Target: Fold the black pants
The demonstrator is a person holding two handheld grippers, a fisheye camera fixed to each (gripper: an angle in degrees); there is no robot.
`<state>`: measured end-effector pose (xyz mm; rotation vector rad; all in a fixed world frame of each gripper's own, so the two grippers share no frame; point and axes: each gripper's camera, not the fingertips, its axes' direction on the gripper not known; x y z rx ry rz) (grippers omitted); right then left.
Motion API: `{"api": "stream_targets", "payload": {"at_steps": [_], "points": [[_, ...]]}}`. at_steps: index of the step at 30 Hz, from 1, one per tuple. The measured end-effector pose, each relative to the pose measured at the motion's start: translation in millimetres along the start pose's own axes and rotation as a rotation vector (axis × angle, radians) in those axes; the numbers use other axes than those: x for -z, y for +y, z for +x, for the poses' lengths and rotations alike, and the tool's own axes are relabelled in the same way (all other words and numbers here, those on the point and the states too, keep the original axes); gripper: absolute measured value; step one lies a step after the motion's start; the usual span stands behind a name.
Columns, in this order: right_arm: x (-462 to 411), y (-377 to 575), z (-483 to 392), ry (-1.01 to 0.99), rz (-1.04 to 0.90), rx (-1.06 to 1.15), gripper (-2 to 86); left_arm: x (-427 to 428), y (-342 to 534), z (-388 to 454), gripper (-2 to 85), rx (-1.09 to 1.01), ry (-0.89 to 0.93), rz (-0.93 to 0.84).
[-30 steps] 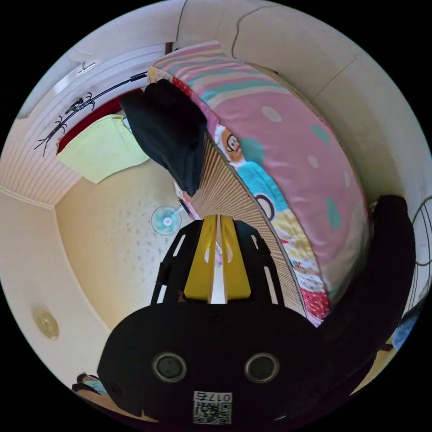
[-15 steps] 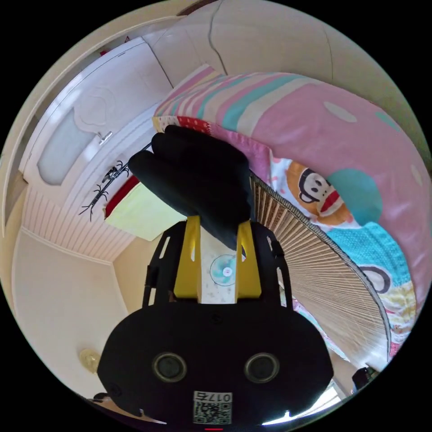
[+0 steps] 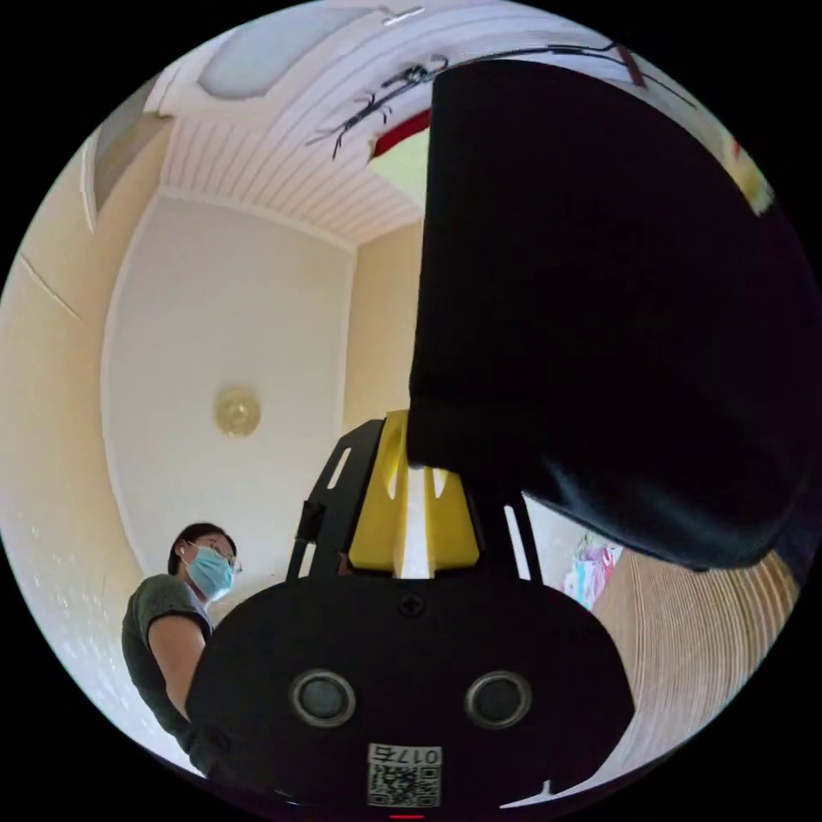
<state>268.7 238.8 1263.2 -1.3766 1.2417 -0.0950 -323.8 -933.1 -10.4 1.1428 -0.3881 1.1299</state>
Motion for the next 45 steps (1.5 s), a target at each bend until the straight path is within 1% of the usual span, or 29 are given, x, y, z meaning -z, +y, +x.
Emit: {"api": "stream_targets", "payload": {"at_steps": [2,4,5,7,9,10,12,15,18,20,21,22,23,24,25,26,27,28,30,32,34,35,37,38,40,41,43,44,45], "points": [[-32,-7,-24,0.051,-0.206,0.084,-0.5,-26,-8,2,4.6,-0.020,-0.045,-0.129],[-85,1,-58,0.074,-0.525,0.206,-0.5,-62,-16,6,4.8,-0.040,-0.120,-0.319],[-99,7,-68,0.065,-0.607,0.242,-0.5,-72,-18,8,4.8,-0.045,-0.146,-0.374],[-147,42,-112,-0.065,-0.878,0.412,-0.5,-113,-18,18,5.1,-0.111,-0.263,-0.603],[-168,69,-141,-0.233,-0.968,0.519,-0.4,-141,-12,25,5.7,-0.168,-0.314,-0.743],[-175,82,-152,-0.347,-0.980,0.546,-0.4,-156,-8,28,6.1,-0.195,-0.308,-0.809],[-186,101,-160,-0.476,-1.030,0.559,-0.3,-177,-1,30,7.0,-0.215,-0.256,-0.879],[-191,139,-158,-0.547,-0.990,0.553,-0.1,-205,9,29,10.6,-0.200,-0.209,-0.962],[-181,171,-125,-0.868,-0.893,0.448,0.0,-226,22,26,15.7,-0.181,-0.243,-1.035],[-172,191,-105,-1.065,-0.784,0.405,0.0,-233,33,10,21.3,-0.078,-0.323,-1.078],[-166,205,-93,-1.213,-0.708,0.386,0.0,-235,46,-11,24.2,0.071,-0.373,-1.124],[-161,219,-79,-1.358,-0.624,0.364,0.0,-237,66,-28,25.6,0.179,-0.351,-1.183],[-159,226,-72,-1.421,-0.578,0.354,0.0,-237,78,-36,25.6,0.221,-0.316,-1.212],[-154,241,-57,-1.523,-0.478,0.335,0.0,-238,102,-50,25.5,0.320,-0.217,-1.243],[-151,256,-41,-1.602,-0.385,0.309,0.0,-235,124,-65,22.1,0.429,-0.102,-1.214],[-151,264,-33,-1.640,-0.343,0.292,0.0,-232,133,-72,20.4,0.474,-0.053,-1.183],[-152,281,-17,-1.715,-0.282,0.259,0.1,-226,146,-86,11.5,0.532,0.006,-1.104],[-154,297,-3,-1.768,-0.257,0.229,0.1,-221,152,-92,6.3,0.520,0.116,-1.006],[-155,315,12,-1.795,-0.272,0.197,0.2,-213,151,-89,4.6,0.478,0.272,-0.868],[-149,326,22,-1.793,-0.316,0.170,0.2,-204,135,-60,4.0,0.235,0.282,-0.846],[-128,328,31,-1.768,-0.447,0.176,0.5,-181,118,8,3.6,-0.176,0.292,-0.863],[-120,327,33,-1.751,-0.497,0.186,0.6,-172,117,27,3.6,-0.279,0.306,-0.860],[-87,326,47,-1.593,-0.728,0.220,1.1,-135,130,102,3.4,-0.669,0.384,-0.841],[-80,328,53,-1.534,-0.793,0.206,1.2,-124,136,120,3.5,-0.765,0.401,-0.835],[-50,339,94,-1.201,-0.988,0.088,2.0,-83,170,183,3.9,-1.101,0.435,-0.814],[-40,342,107,-1.093,-1.011,0.062,2.3,-73,179,196,4.0,-1.172,0.453,-0.809],[9,356,162,-0.632,-1.042,0.008,4.3,-37,214,231,4.2,-1.392,0.553,-0.771],[19,361,178,-0.510,-1.064,-0.021,4.9,-29,222,236,4.2,-1.430,0.595,-0.766],[35,372,213,-0.236,-1.143,-0.097,5.0,-15,237,244,4.1,-1.503,0.716,-0.771]]}}
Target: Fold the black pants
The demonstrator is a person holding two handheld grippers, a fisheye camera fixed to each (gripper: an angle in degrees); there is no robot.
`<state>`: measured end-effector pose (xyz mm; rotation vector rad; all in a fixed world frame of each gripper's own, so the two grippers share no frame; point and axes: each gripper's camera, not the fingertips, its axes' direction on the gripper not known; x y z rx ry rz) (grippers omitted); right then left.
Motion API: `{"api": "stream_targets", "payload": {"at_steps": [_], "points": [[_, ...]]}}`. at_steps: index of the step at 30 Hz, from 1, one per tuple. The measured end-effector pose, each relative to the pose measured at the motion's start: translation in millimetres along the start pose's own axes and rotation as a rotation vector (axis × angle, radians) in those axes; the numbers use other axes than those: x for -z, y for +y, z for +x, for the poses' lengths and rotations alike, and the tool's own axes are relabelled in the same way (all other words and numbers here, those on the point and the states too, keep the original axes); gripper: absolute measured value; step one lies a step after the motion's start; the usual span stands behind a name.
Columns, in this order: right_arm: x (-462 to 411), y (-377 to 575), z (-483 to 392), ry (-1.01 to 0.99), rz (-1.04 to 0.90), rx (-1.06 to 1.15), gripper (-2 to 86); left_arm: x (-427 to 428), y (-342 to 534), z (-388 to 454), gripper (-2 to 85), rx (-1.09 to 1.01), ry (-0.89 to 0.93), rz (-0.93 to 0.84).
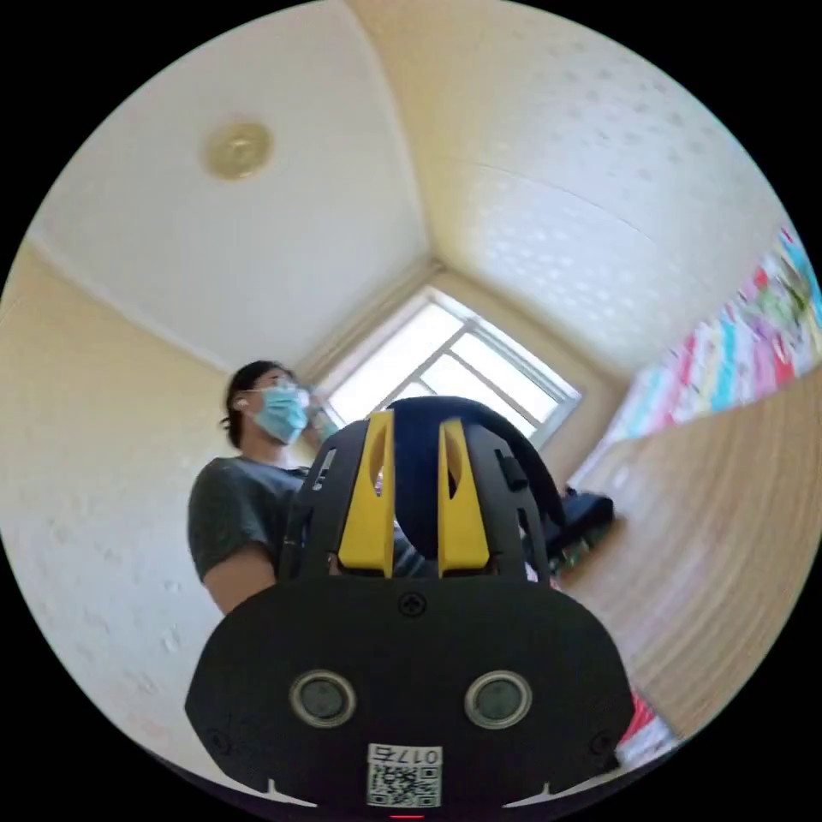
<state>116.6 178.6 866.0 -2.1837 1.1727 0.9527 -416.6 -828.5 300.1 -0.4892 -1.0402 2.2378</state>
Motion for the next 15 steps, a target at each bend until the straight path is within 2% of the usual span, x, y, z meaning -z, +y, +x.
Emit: {"api": "stream_targets", "payload": {"at_steps": [1,3,6,8,10,11,13,15], "points": [[1,18,35,0.215,-0.087,-0.217,4.5,-5,-5,18,4.0,-0.113,0.089,0.037],[-1,42,75,0.425,-0.169,-0.374,3.3,-15,-6,39,4.0,-0.264,0.246,0.102],[4,61,103,0.162,-0.047,-0.276,2.7,-52,-1,63,4.4,-0.463,0.627,0.178],[-3,65,118,0.114,-0.030,-0.229,3.6,-86,7,76,4.5,-0.520,0.813,0.196],[-27,61,143,0.154,-0.123,-0.231,9.2,-138,22,88,4.6,-0.490,0.990,0.212],[-34,60,149,0.150,-0.143,-0.226,10.9,-151,27,90,4.7,-0.472,1.023,0.215],[-69,52,173,0.025,-0.209,-0.172,16.4,-200,53,95,4.8,-0.383,1.142,0.244],[-98,47,190,-0.135,-0.245,-0.124,18.0,-236,74,96,4.9,-0.297,1.215,0.246]]}}
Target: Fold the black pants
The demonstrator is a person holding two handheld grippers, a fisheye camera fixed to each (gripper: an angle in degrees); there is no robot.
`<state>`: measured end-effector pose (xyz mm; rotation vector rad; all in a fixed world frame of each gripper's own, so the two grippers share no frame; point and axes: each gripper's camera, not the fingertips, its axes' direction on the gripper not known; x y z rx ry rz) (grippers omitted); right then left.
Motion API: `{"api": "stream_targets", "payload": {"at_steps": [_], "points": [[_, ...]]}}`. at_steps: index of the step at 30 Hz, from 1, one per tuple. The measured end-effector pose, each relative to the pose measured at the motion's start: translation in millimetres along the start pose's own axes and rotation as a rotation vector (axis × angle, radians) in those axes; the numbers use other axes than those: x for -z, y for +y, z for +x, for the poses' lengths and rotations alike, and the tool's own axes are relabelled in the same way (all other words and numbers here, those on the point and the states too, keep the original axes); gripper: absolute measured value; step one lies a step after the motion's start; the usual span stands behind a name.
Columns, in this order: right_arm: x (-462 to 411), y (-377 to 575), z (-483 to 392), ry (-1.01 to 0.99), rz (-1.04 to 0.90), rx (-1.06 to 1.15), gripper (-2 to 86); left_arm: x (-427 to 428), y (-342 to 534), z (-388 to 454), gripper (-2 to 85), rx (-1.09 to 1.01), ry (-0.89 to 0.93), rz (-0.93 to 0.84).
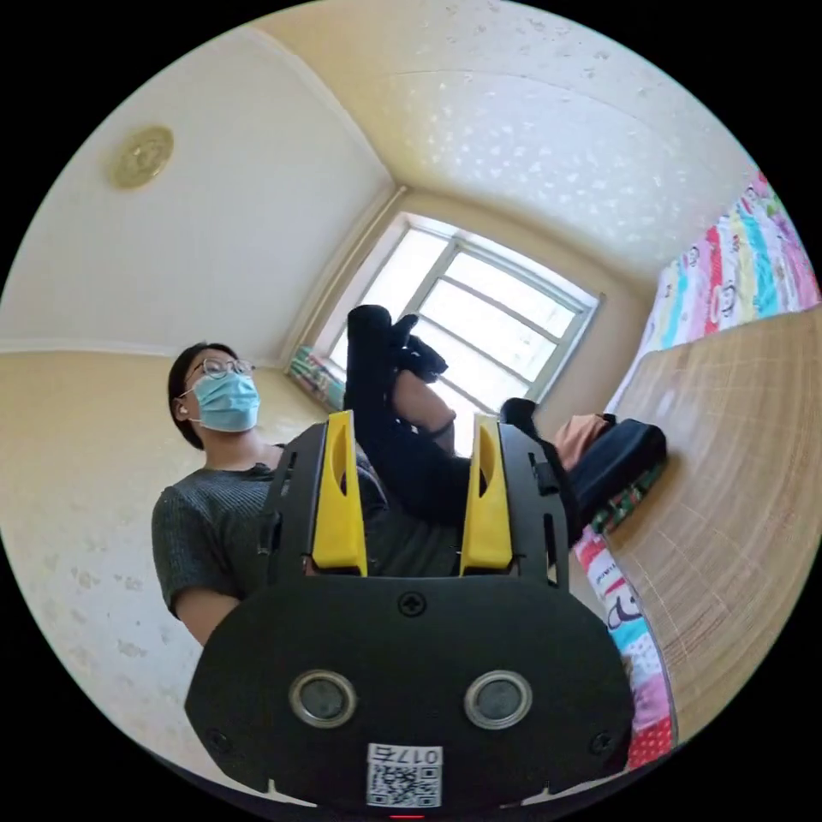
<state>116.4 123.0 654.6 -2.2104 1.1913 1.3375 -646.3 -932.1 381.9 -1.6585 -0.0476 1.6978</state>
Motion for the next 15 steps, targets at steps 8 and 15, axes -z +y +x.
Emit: {"api": "stream_targets", "payload": {"at_steps": [8,15], "points": [[-51,-14,47,-0.493,-0.070,0.161,7.1,-57,75,-69,5.6,0.538,-0.199,-0.339],[47,19,-28,-0.174,0.136,0.534,1.9,-81,94,-62,5.7,0.929,-0.742,-0.911]]}}
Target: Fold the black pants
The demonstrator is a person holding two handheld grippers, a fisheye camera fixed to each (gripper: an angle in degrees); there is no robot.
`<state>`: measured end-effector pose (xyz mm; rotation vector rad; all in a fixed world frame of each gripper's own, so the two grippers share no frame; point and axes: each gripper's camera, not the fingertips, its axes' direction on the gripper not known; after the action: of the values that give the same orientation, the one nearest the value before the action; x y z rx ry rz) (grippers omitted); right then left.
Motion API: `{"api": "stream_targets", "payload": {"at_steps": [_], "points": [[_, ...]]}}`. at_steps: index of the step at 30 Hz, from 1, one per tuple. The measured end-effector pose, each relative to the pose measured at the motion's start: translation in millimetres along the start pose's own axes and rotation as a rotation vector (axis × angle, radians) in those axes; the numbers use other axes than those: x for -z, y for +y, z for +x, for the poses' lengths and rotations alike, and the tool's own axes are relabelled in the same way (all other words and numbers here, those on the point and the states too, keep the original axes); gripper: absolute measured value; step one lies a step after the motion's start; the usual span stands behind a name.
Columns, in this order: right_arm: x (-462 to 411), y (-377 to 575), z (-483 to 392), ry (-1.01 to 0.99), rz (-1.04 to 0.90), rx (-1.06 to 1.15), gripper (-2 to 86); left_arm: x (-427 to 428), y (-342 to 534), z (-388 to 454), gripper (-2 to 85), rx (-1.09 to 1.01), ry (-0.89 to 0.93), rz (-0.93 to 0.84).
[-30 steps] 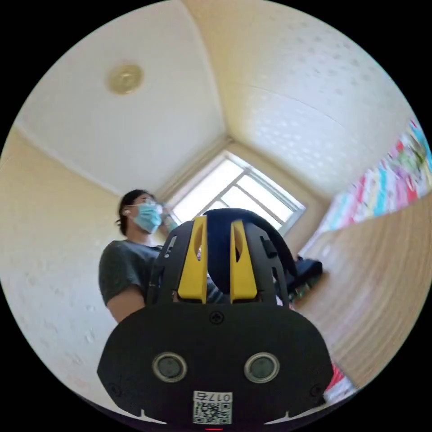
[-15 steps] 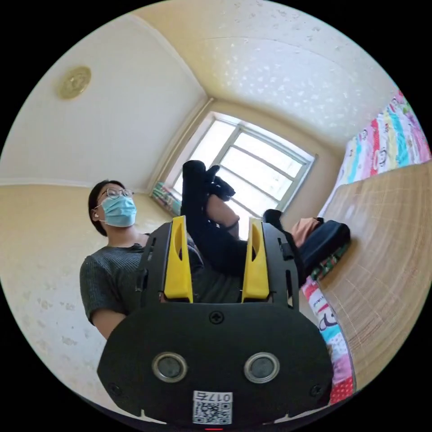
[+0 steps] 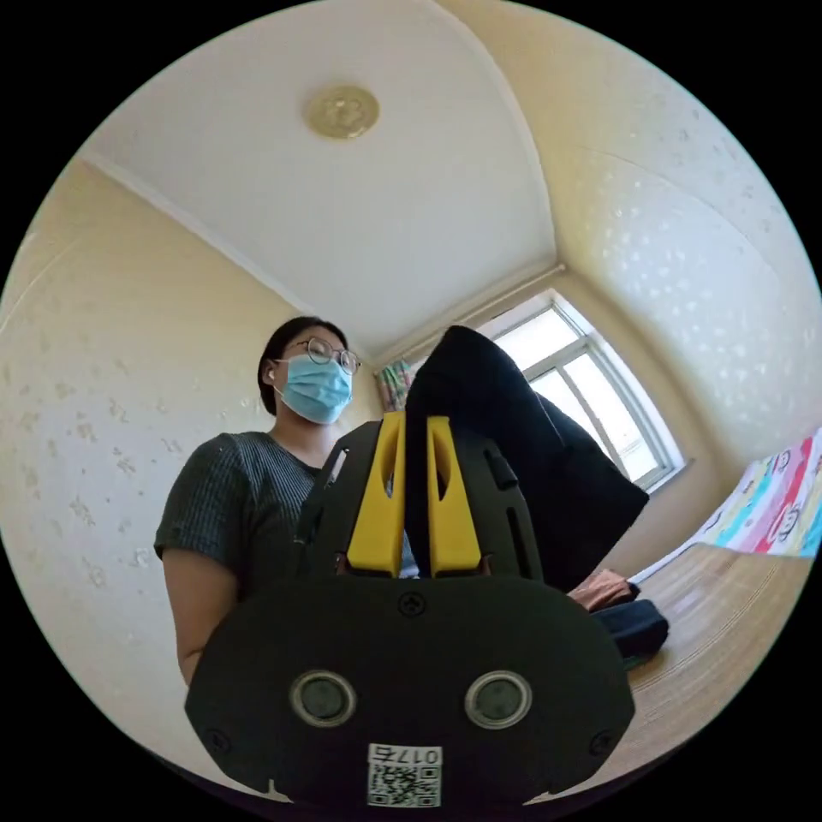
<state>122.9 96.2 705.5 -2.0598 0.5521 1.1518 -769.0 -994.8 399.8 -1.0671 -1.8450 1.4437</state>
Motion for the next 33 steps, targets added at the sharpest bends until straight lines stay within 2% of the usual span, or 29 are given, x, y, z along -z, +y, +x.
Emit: {"api": "stream_targets", "payload": {"at_steps": [3,5,7,8,9,10,12,16,18,21,23,25,29,33], "points": [[-21,-27,-39,0.222,-0.181,0.114,1.3,-13,19,-39,6.6,0.356,-0.147,0.004],[-51,-40,-58,0.382,-0.291,0.175,1.2,-20,41,-66,10.5,0.598,-0.196,0.080],[-100,-47,-75,0.582,-0.438,0.255,1.1,-23,94,-87,13.7,0.952,-0.208,0.333],[-111,-47,-75,0.636,-0.466,0.262,1.1,-24,109,-84,13.7,1.011,-0.211,0.435],[-130,-44,-73,0.763,-0.514,0.259,1.1,-25,134,-70,13.1,1.047,-0.233,0.646],[-147,-37,-67,0.897,-0.560,0.256,1.1,-28,149,-52,12.2,1.020,-0.270,0.792],[-163,-23,-47,1.037,-0.639,0.216,1.2,-38,147,-34,13.4,0.977,-0.310,0.804],[-168,12,11,1.102,-0.732,0.028,1.2,-78,93,-30,18.3,0.891,-0.243,0.539],[-175,26,28,1.078,-0.763,-0.027,1.2,-99,67,-30,19.0,0.859,-0.271,0.432],[-204,43,40,1.045,-0.840,-0.040,1.2,-130,39,-30,17.7,0.854,-0.486,0.276],[-218,47,38,1.115,-0.860,-0.018,1.2,-136,36,-23,15.1,0.871,-0.637,0.263],[-224,43,29,1.124,-0.867,-0.007,1.2,-137,42,-13,10.9,0.842,-0.727,0.314],[-220,33,8,1.101,-0.826,-0.001,1.4,-124,49,-1,4.5,0.792,-0.718,0.405],[-187,3,-45,0.966,-0.680,0.056,1.5,-79,88,-9,3.3,0.706,-0.365,0.712]]}}
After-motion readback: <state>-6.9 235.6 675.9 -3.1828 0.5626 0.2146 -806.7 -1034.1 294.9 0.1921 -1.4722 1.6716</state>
